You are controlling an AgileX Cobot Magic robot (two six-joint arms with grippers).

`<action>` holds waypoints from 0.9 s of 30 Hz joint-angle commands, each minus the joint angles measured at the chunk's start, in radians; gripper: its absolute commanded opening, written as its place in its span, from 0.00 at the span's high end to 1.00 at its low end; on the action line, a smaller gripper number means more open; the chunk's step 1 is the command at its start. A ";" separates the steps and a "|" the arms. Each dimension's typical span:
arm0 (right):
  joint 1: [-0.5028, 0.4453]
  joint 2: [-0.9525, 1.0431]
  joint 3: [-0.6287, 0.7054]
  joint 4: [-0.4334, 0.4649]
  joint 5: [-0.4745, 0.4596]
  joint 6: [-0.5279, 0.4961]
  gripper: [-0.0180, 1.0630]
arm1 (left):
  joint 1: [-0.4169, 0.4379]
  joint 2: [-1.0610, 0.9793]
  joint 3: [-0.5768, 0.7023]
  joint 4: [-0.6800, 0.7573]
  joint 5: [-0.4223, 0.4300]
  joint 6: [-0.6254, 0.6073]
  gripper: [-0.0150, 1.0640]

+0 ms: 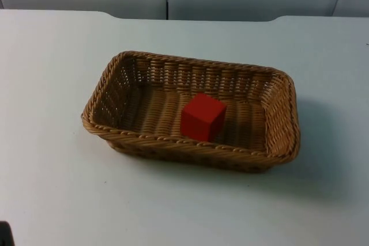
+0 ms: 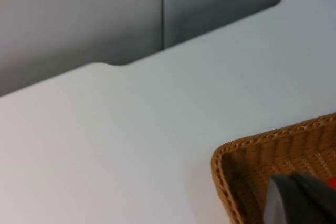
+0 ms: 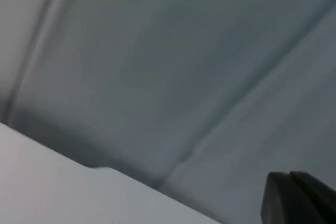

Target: Pick up the basket with the left hand and place the cube into the basket with the right hand.

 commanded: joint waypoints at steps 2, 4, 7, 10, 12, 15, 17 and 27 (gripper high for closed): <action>-0.007 -0.075 -0.014 -0.322 0.120 0.207 0.96 | -0.003 -0.230 0.104 0.123 0.012 -0.118 0.99; -0.007 -0.101 -0.014 -0.359 0.122 0.248 0.96 | -0.003 -0.299 0.158 0.132 -0.010 -0.128 0.99; -0.007 -0.171 -0.014 -0.373 0.089 0.326 0.96 | -0.003 -0.536 0.306 0.132 -0.041 -0.147 0.99; -0.007 -0.211 -0.014 -0.375 0.042 0.305 0.96 | -0.003 -0.661 0.382 0.132 -0.043 -0.181 0.99; -0.007 -0.248 -0.014 -0.379 -0.035 0.182 0.96 | -0.003 -0.771 0.444 0.132 -0.043 -0.205 0.99; -0.007 -0.272 -0.014 -0.379 -0.108 -0.028 0.96 | -0.003 -0.898 0.489 0.132 -0.021 -0.248 0.99; -0.007 -0.274 -0.014 -0.379 -0.102 -0.115 0.96 | -0.003 -0.921 0.495 0.132 0.004 -0.252 0.99; 0.058 -0.421 0.335 -0.874 0.066 -0.079 0.96 | -0.003 -0.961 0.495 0.238 0.243 -0.266 0.99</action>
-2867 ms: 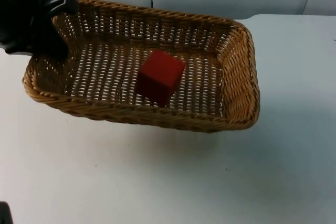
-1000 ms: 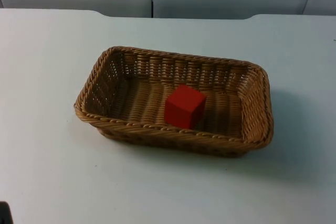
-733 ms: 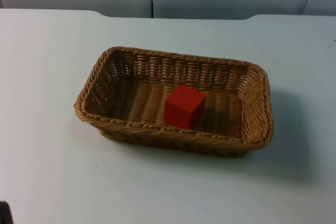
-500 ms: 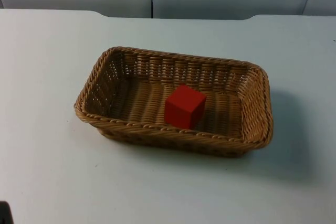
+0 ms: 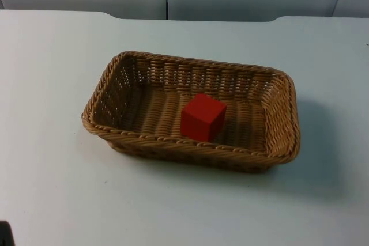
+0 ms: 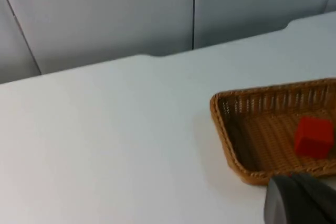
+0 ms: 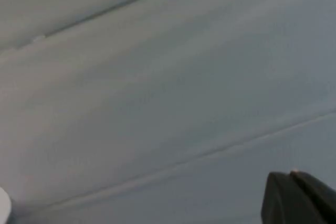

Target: Pick up the basket with the left hand and place the cube into the basket with the right hand.

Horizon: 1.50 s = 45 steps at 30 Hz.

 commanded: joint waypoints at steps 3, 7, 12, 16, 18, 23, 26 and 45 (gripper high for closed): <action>-0.043 -0.127 0.199 -0.408 0.006 0.333 0.96 | -0.003 -0.003 0.004 0.024 0.006 -0.007 0.99; -0.097 -0.262 0.349 -0.475 0.033 0.486 0.96 | -0.003 -0.003 0.004 0.049 -0.011 -0.007 0.99; -0.113 -0.349 0.444 -0.370 0.149 0.549 0.96 | -0.005 -0.003 0.004 0.086 -0.011 -0.005 0.99; -0.113 -0.376 0.507 -0.038 0.430 0.638 0.96 | -0.005 -0.003 0.008 0.044 -0.018 -0.005 0.99; -0.113 -0.386 0.507 0.024 0.423 0.638 0.96 | -0.005 -0.003 0.012 0.040 -0.022 -0.005 0.99; -0.113 -0.488 0.503 0.576 0.393 0.622 0.96 | -0.005 -0.003 0.057 0.022 -0.017 -0.009 0.99; -0.113 -0.575 0.503 0.849 0.389 0.520 0.97 | -0.005 -0.003 0.106 -0.013 -0.017 -0.009 0.99; -0.105 -0.713 0.590 1.096 0.356 0.323 0.97 | -0.005 -0.324 0.210 -0.063 0.011 0.036 0.99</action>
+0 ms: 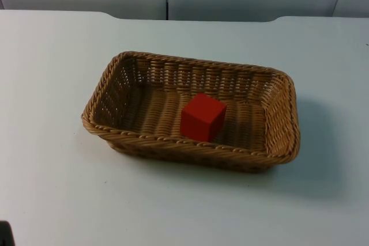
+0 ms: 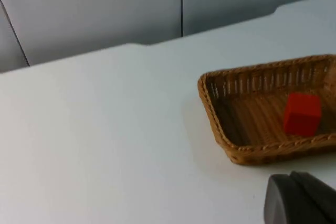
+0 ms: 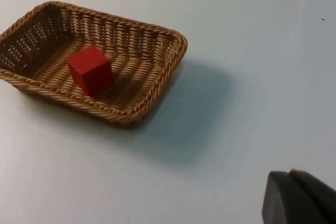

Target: Pick up the basket with the left hand and place the cube into the basket with the right hand.

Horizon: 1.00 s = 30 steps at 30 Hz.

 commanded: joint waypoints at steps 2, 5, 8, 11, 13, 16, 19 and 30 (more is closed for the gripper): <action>-0.001 -0.003 0.007 0.012 -0.015 -0.018 0.97 | -0.005 -0.094 0.002 -0.012 0.015 0.003 0.99; -0.001 -0.003 0.007 0.000 -0.017 -0.018 0.97 | -0.005 -0.129 -0.003 0.006 0.035 0.003 0.99; -0.001 -0.003 0.006 0.010 -0.020 -0.018 0.97 | -0.005 -0.129 0.008 0.012 0.065 0.003 0.99; -0.001 -0.003 0.006 0.010 -0.020 -0.018 0.97 | -0.005 -0.129 0.039 0.020 0.087 0.003 0.99; -0.001 -0.003 0.006 0.006 -0.020 -0.018 0.97 | -0.005 -0.129 0.050 0.020 0.090 0.003 0.99; -0.006 -0.003 0.006 0.000 -0.020 -0.018 0.97 | -0.005 -0.129 0.069 0.061 0.092 0.003 0.99; -0.069 -0.003 0.006 0.005 -0.020 -0.018 0.97 | -0.005 -0.129 0.073 0.094 0.093 0.003 0.99; -0.367 -0.003 0.006 0.005 -0.020 -0.018 0.97 | -0.005 -0.129 0.076 0.098 0.114 -0.037 0.99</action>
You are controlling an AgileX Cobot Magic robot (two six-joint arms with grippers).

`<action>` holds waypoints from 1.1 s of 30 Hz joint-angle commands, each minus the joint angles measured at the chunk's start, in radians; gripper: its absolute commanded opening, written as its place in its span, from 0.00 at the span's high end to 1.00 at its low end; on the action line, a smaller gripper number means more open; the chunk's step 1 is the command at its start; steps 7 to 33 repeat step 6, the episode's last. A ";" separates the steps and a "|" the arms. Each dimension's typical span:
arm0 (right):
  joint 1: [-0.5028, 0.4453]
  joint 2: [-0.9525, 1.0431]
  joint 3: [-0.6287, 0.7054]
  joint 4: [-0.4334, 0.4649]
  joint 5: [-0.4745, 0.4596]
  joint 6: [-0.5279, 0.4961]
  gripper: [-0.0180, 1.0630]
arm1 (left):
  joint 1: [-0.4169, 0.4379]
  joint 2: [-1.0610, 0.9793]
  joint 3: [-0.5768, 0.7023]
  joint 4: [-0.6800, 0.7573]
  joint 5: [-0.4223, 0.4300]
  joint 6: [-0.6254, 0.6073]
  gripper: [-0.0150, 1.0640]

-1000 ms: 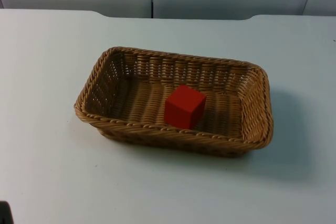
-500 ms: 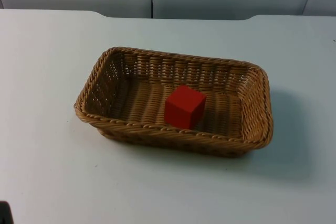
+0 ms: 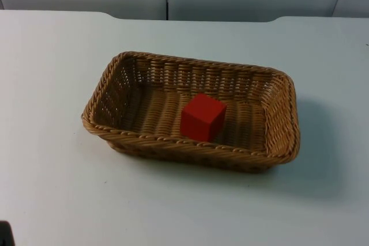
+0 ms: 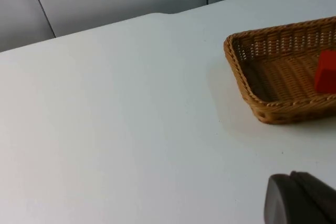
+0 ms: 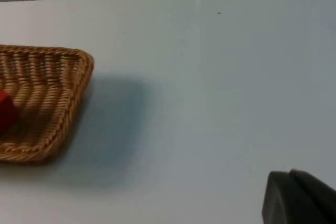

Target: Pick up the basket with the left hand and place the cube into the basket with the right hand.

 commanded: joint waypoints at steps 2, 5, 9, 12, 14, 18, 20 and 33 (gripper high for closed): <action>-0.052 -0.003 0.006 0.005 -0.015 -0.008 0.97 | -0.005 -0.003 0.013 0.013 -0.014 -0.014 0.99; -0.060 -0.003 0.006 0.000 -0.015 -0.008 0.97 | -0.005 -0.003 0.039 0.013 -0.014 -0.027 0.99; -0.060 -0.003 0.006 0.000 -0.015 -0.008 0.97 | -0.005 -0.003 0.059 0.013 -0.014 -0.027 0.99; -0.060 -0.003 0.006 0.000 -0.015 -0.008 0.97 | -0.005 -0.003 0.059 0.013 -0.014 -0.027 0.99; -0.060 -0.003 0.006 0.000 -0.015 -0.008 0.97 | -0.005 -0.003 0.059 0.013 -0.014 -0.027 0.99; -0.060 -0.003 0.006 0.000 -0.015 -0.008 0.97 | -0.005 -0.003 0.059 0.013 -0.014 -0.027 0.99; -0.060 -0.003 0.006 0.000 -0.015 -0.008 0.97 | -0.005 -0.003 0.059 0.013 -0.014 -0.027 0.99; -0.060 -0.003 0.006 0.000 -0.015 -0.008 0.97 | -0.005 -0.003 0.059 0.013 -0.014 -0.027 0.99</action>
